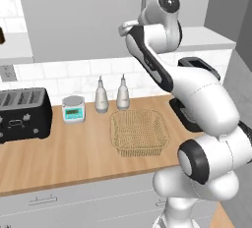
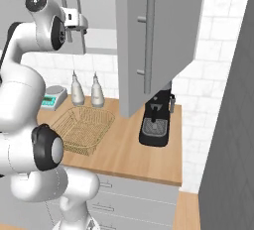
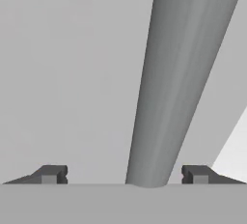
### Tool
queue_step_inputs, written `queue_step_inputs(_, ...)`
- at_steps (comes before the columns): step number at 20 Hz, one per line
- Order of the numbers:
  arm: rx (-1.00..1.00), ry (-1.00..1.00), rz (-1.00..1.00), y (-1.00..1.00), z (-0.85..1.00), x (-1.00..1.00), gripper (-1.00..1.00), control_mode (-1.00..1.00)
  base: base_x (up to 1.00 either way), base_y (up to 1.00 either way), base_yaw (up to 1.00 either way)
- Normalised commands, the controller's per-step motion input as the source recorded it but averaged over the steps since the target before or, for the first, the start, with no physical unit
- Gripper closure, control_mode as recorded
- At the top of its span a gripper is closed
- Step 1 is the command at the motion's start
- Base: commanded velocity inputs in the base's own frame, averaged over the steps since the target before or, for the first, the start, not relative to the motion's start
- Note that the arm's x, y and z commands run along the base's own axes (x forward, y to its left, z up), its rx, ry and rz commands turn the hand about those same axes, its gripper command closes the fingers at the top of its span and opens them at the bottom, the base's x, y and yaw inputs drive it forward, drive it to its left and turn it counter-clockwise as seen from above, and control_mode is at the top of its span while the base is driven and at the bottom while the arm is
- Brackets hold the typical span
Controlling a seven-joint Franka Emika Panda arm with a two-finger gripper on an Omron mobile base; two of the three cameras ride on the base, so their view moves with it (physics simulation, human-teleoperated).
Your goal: Open the cabinet, pick up the bread from the cabinet and place it in the basket. Then move the basket to the dining counter.
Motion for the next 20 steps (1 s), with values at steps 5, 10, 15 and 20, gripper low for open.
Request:
queue_step_inputs(5,0.0,-0.07,0.0,0.01,-0.18,0.11,1.0,-1.0,0.0,0.0,0.0)
queue_step_inputs(10,0.01,-0.13,0.03,0.39,-0.27,-0.36,1.0,-1.0,0.0,0.0,0.0)
queue_step_inputs(15,0.02,-0.02,0.05,0.89,-0.04,-0.89,1.0,-1.0,0.0,0.0,0.0)
queue_step_inputs(20,0.0,0.0,0.04,1.0,0.0,-1.0,1.0,-1.0,0.0,0.0,0.0)
